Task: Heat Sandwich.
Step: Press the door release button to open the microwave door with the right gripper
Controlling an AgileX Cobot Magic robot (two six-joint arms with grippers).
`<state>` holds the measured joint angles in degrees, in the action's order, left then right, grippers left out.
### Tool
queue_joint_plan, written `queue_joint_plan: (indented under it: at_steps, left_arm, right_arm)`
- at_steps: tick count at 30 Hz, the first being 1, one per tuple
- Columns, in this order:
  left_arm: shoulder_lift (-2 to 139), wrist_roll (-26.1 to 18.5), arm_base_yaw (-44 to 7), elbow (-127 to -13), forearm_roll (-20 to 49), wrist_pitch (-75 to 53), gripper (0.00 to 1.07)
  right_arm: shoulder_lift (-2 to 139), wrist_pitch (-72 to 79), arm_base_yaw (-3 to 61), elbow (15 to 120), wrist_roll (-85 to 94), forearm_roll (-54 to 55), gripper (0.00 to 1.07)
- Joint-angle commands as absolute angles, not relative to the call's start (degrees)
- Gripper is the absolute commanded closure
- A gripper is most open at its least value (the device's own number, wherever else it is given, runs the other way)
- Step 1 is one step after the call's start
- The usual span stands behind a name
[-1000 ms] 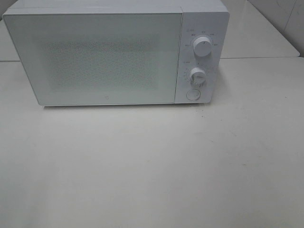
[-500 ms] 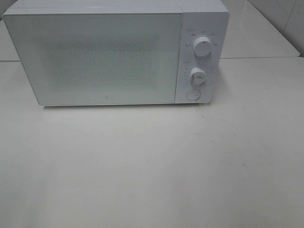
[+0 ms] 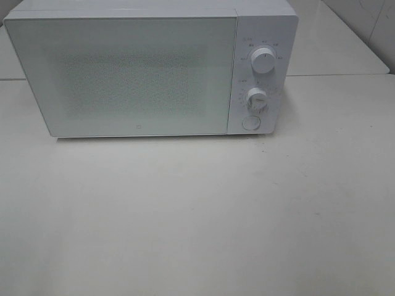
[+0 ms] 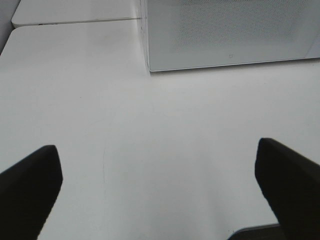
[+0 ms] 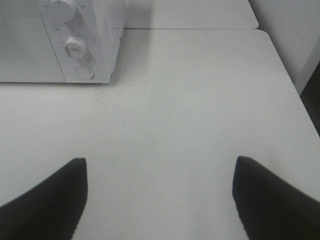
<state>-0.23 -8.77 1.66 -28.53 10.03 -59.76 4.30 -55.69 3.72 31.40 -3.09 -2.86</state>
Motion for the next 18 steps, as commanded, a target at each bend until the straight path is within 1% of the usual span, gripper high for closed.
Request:
queue_joint_plan:
  at_steps: [1,16,18]
  left_arm:
    - [-1.8,-8.4,1.8,-28.4,10.1,-59.1,0.03]
    - [-1.8,-8.4,1.8,-28.4,10.1,-59.1,0.03]
    - [-1.8,-8.4,1.8,-28.4,10.1,-59.1,0.03]
  right_arm:
    - [6.9,-50.9,3.4,31.9,-3.4,-2.5,0.31]
    - [22.1,-25.8,3.4,27.4,-3.4,-2.3,0.31]
    - [26.0,-19.4,3.4,25.8,-3.4,-2.3,0.31]
